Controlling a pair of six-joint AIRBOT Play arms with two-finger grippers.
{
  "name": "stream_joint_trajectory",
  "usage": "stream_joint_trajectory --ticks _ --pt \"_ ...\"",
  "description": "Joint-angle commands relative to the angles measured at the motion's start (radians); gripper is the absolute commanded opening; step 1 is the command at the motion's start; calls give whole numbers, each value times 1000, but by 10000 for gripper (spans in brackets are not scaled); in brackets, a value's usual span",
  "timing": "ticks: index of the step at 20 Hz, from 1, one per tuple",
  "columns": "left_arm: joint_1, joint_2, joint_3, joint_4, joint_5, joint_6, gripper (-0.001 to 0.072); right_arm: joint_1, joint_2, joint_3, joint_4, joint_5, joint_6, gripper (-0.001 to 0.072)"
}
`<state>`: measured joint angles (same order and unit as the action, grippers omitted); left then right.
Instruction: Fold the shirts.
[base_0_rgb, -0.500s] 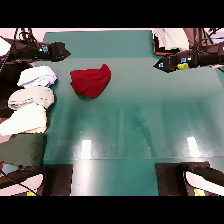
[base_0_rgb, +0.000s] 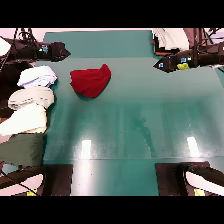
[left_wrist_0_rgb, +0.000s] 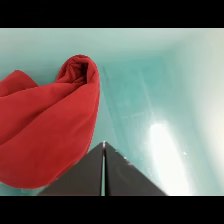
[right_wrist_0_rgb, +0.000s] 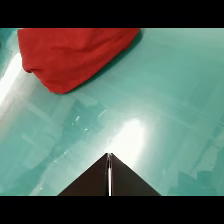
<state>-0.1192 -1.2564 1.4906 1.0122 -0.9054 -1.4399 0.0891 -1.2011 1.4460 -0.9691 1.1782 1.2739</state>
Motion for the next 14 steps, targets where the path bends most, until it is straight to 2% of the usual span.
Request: stream_joint_trajectory --ticks 1,3,4,5,6,8,14 --pt "1 0 0 -14 1 -12 23 0 0 0 0 0 0 19" --pt "0 -1 0 -34 37 -15 24 0 0 0 0 0 0 18" --pt "1 -5 0 -31 76 14 114 0 0 0 0 0 0 18" --pt "1 -14 0 -23 108 60 559 0 0 0 1 -1 0 18" --pt "1 -31 0 -15 131 75 715 0 0 0 1 -1 0 18" --pt "0 -93 0 18 134 116 705 1 0 0 2 0 0 19" --pt "0 -388 0 50 110 114 705 1 0 0 1 0 0 19"
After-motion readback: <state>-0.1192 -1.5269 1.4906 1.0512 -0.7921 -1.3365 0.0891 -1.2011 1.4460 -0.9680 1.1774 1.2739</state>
